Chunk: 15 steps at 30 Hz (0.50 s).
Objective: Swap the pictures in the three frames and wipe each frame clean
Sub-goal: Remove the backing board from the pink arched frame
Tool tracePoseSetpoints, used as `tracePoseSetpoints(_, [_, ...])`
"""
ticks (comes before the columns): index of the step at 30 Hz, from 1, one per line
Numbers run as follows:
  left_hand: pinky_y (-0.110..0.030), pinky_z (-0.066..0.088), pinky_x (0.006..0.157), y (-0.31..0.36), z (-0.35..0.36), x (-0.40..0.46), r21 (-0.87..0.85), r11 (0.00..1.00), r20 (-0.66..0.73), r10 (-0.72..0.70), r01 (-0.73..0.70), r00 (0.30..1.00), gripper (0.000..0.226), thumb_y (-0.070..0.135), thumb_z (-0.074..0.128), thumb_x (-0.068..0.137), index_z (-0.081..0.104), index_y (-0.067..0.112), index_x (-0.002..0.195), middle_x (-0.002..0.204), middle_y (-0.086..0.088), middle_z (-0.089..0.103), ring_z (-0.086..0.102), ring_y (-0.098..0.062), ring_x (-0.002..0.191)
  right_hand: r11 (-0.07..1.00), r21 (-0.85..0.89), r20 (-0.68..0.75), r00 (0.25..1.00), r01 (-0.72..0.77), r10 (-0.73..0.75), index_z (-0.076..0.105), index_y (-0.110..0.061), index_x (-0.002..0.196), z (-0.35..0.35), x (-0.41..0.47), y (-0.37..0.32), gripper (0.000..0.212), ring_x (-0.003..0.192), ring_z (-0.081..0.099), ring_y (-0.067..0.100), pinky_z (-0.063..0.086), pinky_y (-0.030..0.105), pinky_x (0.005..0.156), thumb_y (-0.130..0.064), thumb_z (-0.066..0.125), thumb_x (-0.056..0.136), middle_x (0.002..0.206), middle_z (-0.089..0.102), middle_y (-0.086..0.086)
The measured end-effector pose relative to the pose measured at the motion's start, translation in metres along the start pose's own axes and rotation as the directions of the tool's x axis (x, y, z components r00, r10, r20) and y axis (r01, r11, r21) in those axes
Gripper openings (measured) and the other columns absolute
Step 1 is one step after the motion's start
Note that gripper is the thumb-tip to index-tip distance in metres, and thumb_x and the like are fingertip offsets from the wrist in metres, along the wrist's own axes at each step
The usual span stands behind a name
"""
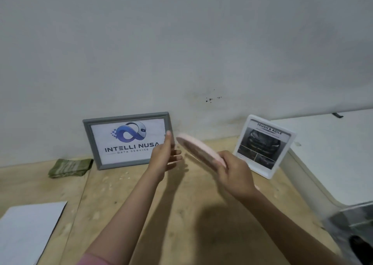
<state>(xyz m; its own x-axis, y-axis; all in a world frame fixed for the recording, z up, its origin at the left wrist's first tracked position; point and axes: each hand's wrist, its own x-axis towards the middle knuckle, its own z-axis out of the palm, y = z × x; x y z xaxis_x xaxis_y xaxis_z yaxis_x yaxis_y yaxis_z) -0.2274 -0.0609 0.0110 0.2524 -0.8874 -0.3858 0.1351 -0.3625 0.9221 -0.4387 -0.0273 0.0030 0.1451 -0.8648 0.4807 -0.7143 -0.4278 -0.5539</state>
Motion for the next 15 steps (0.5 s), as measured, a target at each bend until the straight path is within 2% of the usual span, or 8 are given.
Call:
tracePoseSetpoints(2, [-0.035,0.054,0.071,-0.004,-0.013,-0.011,0.01,0.998,0.027,-0.065,0.065,0.998,0.053,0.06,0.051,0.087,0.063,0.008,0.09,0.081,-0.011,0.07,0.068,-0.024,0.071,0.979,-0.121,0.052,0.986,0.166,-0.161,0.065,-0.016,0.092,0.009,-0.021,-0.007,0.029,0.063,0.058,0.018,0.035,0.022,0.055,-0.035,0.044,0.088,0.075,0.065,-0.002])
tracePoseSetpoints(5, [-0.027,0.053,0.05,-0.025,-0.031,-0.019,0.047,0.984,0.015,-0.173,0.172,0.985,0.028,0.026,0.068,0.087,0.062,-0.001,0.087,0.068,-0.013,0.063,0.062,-0.019,0.05,0.907,-0.172,0.054,0.923,0.384,-0.381,0.069,-0.01,0.092,0.024,-0.053,-0.006,0.027,0.073,0.062,0.016,0.042,0.02,0.067,-0.028,0.05,0.09,0.082,0.069,0.002])
tracePoseSetpoints(7, [-0.024,0.05,0.04,-0.045,-0.042,-0.022,0.043,0.971,-0.031,-0.234,0.236,0.972,0.013,0.004,0.066,0.085,0.058,-0.007,0.083,0.066,-0.015,0.059,0.059,-0.019,0.045,0.843,-0.193,0.024,0.861,0.502,-0.507,0.071,-0.004,0.091,0.037,-0.071,-0.001,0.025,0.077,0.067,0.021,0.052,0.027,0.074,-0.023,0.056,0.09,0.085,0.072,0.008])
tracePoseSetpoints(9, [-0.023,0.047,0.038,-0.068,-0.052,-0.024,0.028,0.962,-0.066,-0.27,0.272,0.961,0.009,-0.005,0.063,0.084,0.057,-0.009,0.077,0.063,-0.016,0.058,0.058,-0.018,0.041,0.805,-0.202,0.05,0.827,0.558,-0.561,0.073,-0.003,0.089,0.048,-0.087,0.005,0.023,0.082,0.069,0.025,0.056,0.034,0.078,-0.022,0.06,0.088,0.09,0.072,0.012])
tracePoseSetpoints(11, [-0.022,0.047,0.039,-0.091,-0.061,-0.029,-0.004,0.962,-0.097,-0.273,0.274,0.957,0.011,-0.007,0.06,0.085,0.058,-0.005,0.074,0.061,-0.015,0.06,0.057,-0.016,0.038,0.845,-0.169,0.145,0.861,0.507,-0.487,0.072,-0.007,0.091,0.055,-0.101,0.017,0.033,0.092,0.066,0.026,0.053,0.038,0.081,-0.037,0.058,0.089,0.102,0.07,0.013])
tracePoseSetpoints(12, [-0.022,0.047,0.04,-0.102,-0.064,-0.034,-0.025,0.963,-0.112,-0.268,0.267,0.957,0.013,-0.007,0.058,0.087,0.058,-0.002,0.074,0.062,-0.015,0.06,0.057,-0.016,0.04,0.892,-0.174,0.168,0.905,0.416,-0.39,0.071,-0.01,0.094,0.056,-0.108,0.02,0.041,0.1,0.063,0.028,0.049,0.039,0.085,-0.047,0.056,0.086,0.11,0.068,0.014])
tracePoseSetpoints(14, [-0.022,0.046,0.04,-0.121,-0.07,-0.04,-0.054,0.966,-0.152,-0.259,0.254,0.954,0.015,-0.006,0.055,0.089,0.057,0.002,0.076,0.064,-0.014,0.06,0.057,-0.018,0.044,0.984,-0.148,0.116,0.989,0.103,-0.087,0.069,-0.01,0.101,0.062,-0.116,0.028,0.054,0.11,0.056,0.032,0.043,0.042,0.091,-0.057,0.058,0.077,0.119,0.062,0.019])
tracePoseSetpoints(15, [-0.022,0.046,0.04,-0.129,-0.072,-0.044,-0.067,0.966,-0.171,-0.258,0.25,0.951,0.016,-0.006,0.055,0.089,0.057,0.003,0.076,0.065,-0.014,0.06,0.057,-0.018,0.045,0.992,-0.087,0.054,0.994,-0.088,0.093,0.067,-0.007,0.104,0.065,-0.117,0.03,0.056,0.109,0.055,0.034,0.043,0.043,0.09,-0.055,0.059,0.075,0.117,0.061,0.021])
